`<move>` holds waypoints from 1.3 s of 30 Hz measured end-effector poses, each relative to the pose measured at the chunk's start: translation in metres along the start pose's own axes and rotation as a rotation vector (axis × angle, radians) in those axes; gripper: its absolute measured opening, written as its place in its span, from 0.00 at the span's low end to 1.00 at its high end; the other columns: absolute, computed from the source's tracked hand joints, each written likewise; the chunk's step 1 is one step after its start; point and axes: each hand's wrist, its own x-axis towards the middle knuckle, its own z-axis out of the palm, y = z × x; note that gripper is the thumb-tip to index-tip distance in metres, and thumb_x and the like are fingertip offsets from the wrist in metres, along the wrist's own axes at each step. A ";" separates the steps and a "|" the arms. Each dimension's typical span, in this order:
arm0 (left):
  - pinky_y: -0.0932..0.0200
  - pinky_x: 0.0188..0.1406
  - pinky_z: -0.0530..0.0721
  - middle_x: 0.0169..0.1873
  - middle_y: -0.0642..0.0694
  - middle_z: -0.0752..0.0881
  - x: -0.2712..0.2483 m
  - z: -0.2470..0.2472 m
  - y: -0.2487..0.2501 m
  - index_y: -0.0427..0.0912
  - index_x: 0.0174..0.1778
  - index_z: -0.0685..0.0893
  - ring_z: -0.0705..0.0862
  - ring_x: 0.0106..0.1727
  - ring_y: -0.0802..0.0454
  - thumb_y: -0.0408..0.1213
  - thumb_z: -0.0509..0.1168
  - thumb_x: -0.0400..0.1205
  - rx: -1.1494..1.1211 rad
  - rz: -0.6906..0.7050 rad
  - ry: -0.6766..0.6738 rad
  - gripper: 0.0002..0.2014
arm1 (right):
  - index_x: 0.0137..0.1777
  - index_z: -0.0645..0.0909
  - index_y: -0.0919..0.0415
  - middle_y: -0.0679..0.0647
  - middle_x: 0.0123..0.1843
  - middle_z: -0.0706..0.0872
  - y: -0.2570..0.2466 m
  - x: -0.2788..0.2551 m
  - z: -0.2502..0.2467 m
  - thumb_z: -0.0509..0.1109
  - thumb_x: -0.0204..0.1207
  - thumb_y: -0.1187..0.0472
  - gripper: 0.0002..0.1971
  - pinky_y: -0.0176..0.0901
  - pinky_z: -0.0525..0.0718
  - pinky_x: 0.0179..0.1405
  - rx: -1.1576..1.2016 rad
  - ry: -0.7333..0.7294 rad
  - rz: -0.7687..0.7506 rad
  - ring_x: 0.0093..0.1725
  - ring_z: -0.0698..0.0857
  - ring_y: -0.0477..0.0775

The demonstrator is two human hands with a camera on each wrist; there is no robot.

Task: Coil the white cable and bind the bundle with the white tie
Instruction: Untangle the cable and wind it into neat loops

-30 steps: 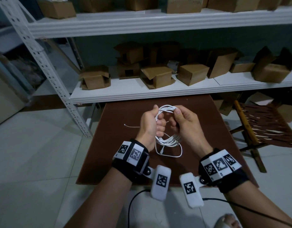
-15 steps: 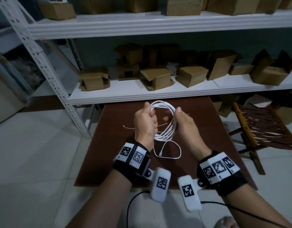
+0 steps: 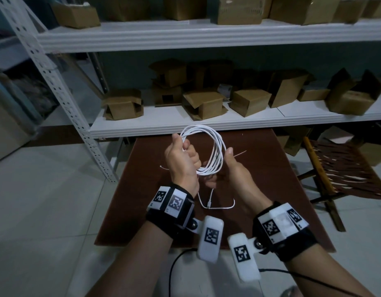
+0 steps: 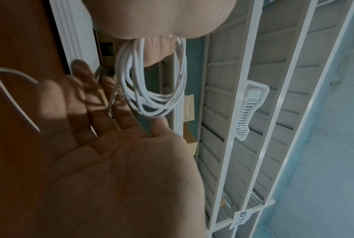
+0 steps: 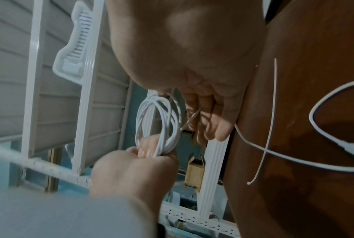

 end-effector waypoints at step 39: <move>0.63 0.15 0.51 0.18 0.55 0.62 0.002 -0.005 0.007 0.46 0.32 0.69 0.55 0.17 0.61 0.51 0.50 0.96 -0.101 0.058 0.008 0.25 | 0.57 0.84 0.68 0.64 0.50 0.94 -0.013 0.004 -0.011 0.64 0.92 0.52 0.17 0.56 0.85 0.74 0.813 -0.046 0.161 0.58 0.92 0.60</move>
